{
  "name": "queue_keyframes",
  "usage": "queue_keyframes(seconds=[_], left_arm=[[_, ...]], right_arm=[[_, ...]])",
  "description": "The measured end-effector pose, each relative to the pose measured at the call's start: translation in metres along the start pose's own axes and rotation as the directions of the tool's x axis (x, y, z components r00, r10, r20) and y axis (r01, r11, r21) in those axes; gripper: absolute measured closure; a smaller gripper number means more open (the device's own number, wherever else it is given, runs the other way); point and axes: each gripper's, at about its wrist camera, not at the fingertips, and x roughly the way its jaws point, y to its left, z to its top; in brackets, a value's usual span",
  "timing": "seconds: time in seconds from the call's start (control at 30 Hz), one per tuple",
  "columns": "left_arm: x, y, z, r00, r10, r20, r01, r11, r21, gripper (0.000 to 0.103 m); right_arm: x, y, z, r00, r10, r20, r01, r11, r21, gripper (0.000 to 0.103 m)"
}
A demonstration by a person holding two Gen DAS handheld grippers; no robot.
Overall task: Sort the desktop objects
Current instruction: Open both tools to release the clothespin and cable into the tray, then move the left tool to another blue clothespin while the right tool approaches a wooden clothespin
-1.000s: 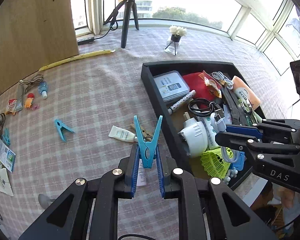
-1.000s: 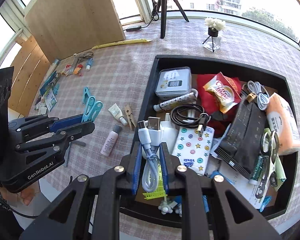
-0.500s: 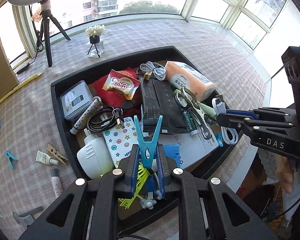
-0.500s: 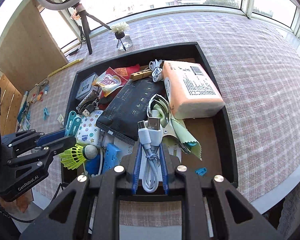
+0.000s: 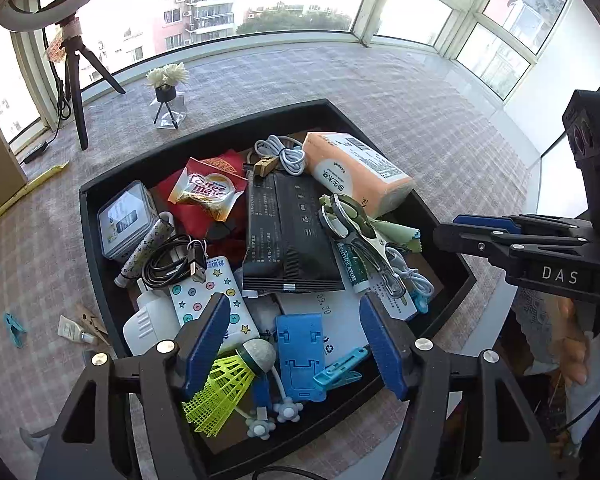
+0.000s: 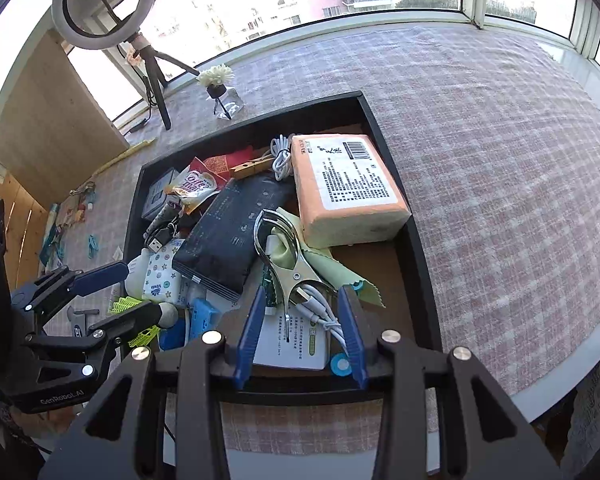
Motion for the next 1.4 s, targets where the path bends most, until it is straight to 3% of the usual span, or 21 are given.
queue_keyframes(seconds=[0.3,0.6,0.77,1.0,1.27,1.4], left_arm=[[-0.009,0.053,-0.010,0.999,0.047,-0.004,-0.047,0.991,-0.125,0.040],[-0.033,0.134,-0.029,0.992,0.125,0.000,-0.120,0.951,-0.283,0.042],[-0.049,0.188,-0.040,0.983,0.182,0.000,-0.168,0.908,-0.383,0.043],[-0.046,0.266,-0.054,0.973,0.224,-0.055,-0.220,0.830,-0.513,0.045],[-0.018,0.330,-0.064,0.976,0.182,-0.122,-0.218,0.748,-0.627,0.049],[-0.004,0.346,-0.064,0.976,0.162,-0.143,-0.216,0.732,-0.646,0.049]], right_arm=[[0.018,0.052,0.016,0.999,0.033,-0.027,-0.036,0.993,-0.112,0.066],[0.038,0.151,0.027,0.994,0.089,-0.057,-0.103,0.942,-0.318,0.066],[0.060,0.217,0.029,0.991,0.088,-0.100,-0.124,0.881,-0.457,0.066],[0.127,0.288,0.033,0.964,0.050,-0.261,-0.186,0.830,-0.526,0.066],[0.200,0.313,0.038,0.932,-0.092,-0.351,-0.125,0.827,-0.549,0.067],[0.215,0.318,0.039,0.923,-0.119,-0.366,-0.116,0.820,-0.561,0.070]])
